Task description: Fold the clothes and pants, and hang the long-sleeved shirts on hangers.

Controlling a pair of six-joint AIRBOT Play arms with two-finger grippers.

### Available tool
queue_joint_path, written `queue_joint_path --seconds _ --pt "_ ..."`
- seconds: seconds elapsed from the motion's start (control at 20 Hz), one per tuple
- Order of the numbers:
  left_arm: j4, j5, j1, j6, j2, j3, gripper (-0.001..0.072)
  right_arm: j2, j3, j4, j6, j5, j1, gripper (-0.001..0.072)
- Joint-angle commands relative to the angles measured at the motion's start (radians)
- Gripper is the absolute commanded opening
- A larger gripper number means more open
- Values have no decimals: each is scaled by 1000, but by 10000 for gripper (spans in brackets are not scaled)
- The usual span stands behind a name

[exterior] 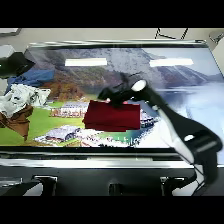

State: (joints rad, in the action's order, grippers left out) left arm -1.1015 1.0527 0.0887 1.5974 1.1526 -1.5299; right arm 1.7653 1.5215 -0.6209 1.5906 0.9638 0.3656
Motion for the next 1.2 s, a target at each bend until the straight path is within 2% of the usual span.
queue_joint_path --seconds 0.0,0.1,0.15,0.2,0.4,0.5,0.55,0.6,0.7,0.75,0.8,0.85,1.0,1.15 --pt "-10 33 11 -27 -34 0 25 -95 -1 -324 72 300 -244 678" --pt "-10 39 11 -26 -34 0 25 -98 -30 -532 138 470 -360 676" --pt "-10 40 9 -26 -34 0 25 -98 -79 -539 142 485 -397 676" --pt "-10 40 4 -26 -33 0 26 -98 -140 -497 132 462 -416 675" --pt "-6 42 -12 -26 -33 0 26 -50 -300 -175 -121 314 -399 675" --pt "-3 47 -17 -22 -33 0 26 -8 -300 -92 -167 302 -386 673" --pt "-2 48 -18 -22 -33 0 26 7 -300 -80 -167 297 -380 647" --pt "0 48 -18 -20 -33 0 26 18 -300 -77 -167 297 -375 587" --pt "1 48 -18 -18 -33 0 26 35 -300 -67 -179 297 -367 380" --pt "1 48 -18 -18 -33 0 26 37 -300 -63 -193 296 -366 352" --pt "1 48 -18 -18 -33 0 25 36 -300 -55 -224 294 -367 156" --pt "1 48 -18 -18 -33 0 26 34 -296 -49 -235 293 -372 39" --pt "1 48 -18 -18 -33 0 25 6 -211 -8 -297 391 -438 38" --pt "1 47 -18 -18 -33 0 26 -51 -36 -19 -289 522 -584 37"
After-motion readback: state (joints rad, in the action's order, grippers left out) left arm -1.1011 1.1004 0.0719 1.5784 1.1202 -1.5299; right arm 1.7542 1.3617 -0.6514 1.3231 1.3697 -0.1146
